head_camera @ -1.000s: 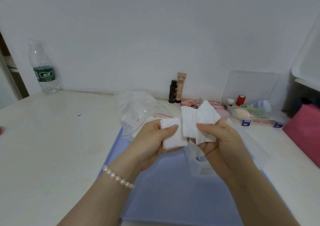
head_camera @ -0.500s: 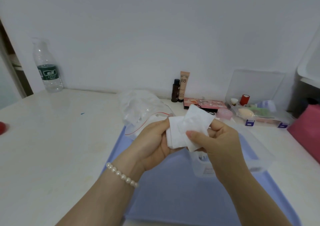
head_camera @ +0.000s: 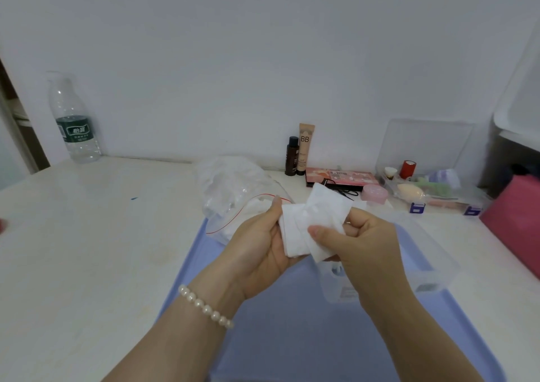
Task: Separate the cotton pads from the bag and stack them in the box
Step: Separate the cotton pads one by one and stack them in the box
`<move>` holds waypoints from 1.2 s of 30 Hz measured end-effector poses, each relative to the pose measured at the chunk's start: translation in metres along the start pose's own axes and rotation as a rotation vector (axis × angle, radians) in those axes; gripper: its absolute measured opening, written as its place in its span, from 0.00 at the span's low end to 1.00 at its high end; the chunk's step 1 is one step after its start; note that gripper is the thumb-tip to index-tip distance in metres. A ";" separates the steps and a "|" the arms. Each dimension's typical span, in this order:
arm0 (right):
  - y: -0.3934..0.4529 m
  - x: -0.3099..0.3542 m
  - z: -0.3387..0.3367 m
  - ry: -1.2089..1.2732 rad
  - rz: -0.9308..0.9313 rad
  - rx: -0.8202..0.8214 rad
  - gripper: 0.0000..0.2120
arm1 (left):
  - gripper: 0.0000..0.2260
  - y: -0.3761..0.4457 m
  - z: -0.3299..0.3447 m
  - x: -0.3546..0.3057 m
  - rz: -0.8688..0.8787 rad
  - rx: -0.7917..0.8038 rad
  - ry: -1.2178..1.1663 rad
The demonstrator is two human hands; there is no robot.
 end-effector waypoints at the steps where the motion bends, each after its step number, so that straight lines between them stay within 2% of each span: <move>1: 0.000 0.000 0.000 -0.006 0.001 -0.007 0.10 | 0.26 0.001 0.001 0.000 -0.002 0.018 -0.001; 4: -0.001 0.001 -0.002 -0.005 0.005 -0.025 0.10 | 0.28 0.000 0.008 -0.001 0.027 0.078 0.041; 7: -0.001 0.002 -0.003 -0.011 -0.005 -0.034 0.11 | 0.19 -0.001 0.009 -0.002 0.086 0.089 0.177; 10: -0.001 0.003 -0.006 -0.019 -0.038 -0.076 0.09 | 0.14 0.001 0.005 -0.002 0.113 0.061 0.146; 13: -0.001 0.007 -0.014 -0.106 -0.123 -0.179 0.06 | 0.14 0.000 0.006 -0.007 0.140 0.063 0.087; 17: 0.000 0.009 -0.029 0.031 -0.143 -0.267 0.10 | 0.12 0.000 0.001 -0.011 0.161 0.015 0.092; 19: 0.001 0.014 -0.025 0.062 -0.131 -0.182 0.10 | 0.12 0.001 -0.002 -0.012 0.165 -0.007 0.112; 22: -0.002 0.023 0.000 -0.003 -0.135 0.049 0.12 | 0.13 0.001 -0.006 -0.013 0.167 -0.019 0.194; 24: -0.005 0.023 0.013 -0.019 -0.110 0.145 0.12 | 0.14 0.001 -0.005 -0.014 0.170 -0.012 0.243; 27: -0.005 0.019 0.015 -0.047 -0.093 0.154 0.11 | 0.11 0.000 -0.003 -0.017 0.190 -0.008 0.266; 36: 0.001 0.010 0.007 -0.070 -0.039 0.111 0.11 | 0.27 0.001 -0.003 -0.010 0.113 0.013 0.179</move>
Point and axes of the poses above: each hand's wrist, its own y-axis towards the middle knuckle, its own z-axis out of the palm, x = y × z, the point moved 9 cm from there along y, towards the middle knuckle
